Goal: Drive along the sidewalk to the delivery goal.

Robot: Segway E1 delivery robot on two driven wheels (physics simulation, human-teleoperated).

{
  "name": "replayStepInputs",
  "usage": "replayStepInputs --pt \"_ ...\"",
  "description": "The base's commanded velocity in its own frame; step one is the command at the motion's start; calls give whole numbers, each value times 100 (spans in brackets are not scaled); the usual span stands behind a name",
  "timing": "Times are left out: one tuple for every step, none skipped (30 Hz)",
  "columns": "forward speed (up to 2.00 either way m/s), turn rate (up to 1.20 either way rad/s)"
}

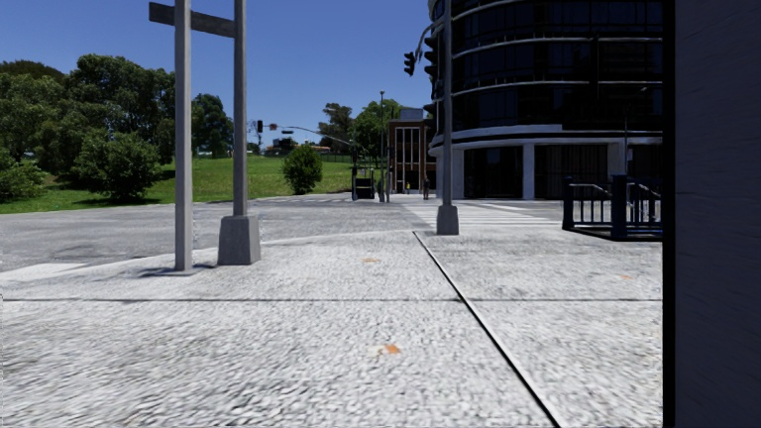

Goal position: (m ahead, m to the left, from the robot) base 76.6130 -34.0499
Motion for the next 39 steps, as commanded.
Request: replayStepInputs --pt "200 0" --pt "200 0" --pt "200 0" --pt "200 0" --pt "200 0" --pt "200 0" --pt "200 0" --pt "200 -26" --pt "200 -48" --pt "200 -48" --pt "200 -55" --pt "200 -58" --pt "200 -59" --pt "200 -60" --pt "200 -60" --pt "200 -61" --pt "200 -61" --pt "200 -61" --pt "200 -61" --pt "200 -61" --pt "200 -61" --pt "200 -61" --pt "200 -61" --pt "200 -61" --pt "200 -61" --pt "200 -61" --pt "200 -61" --pt "200 -61" --pt "200 -61" --pt "200 -61" --pt "200 -61" --pt "200 -61" --pt "200 -58" --pt "200 -39" --pt "200 -22" --pt "200 -12" --pt "200 -12" --pt "200 -8" --pt "200 -8"
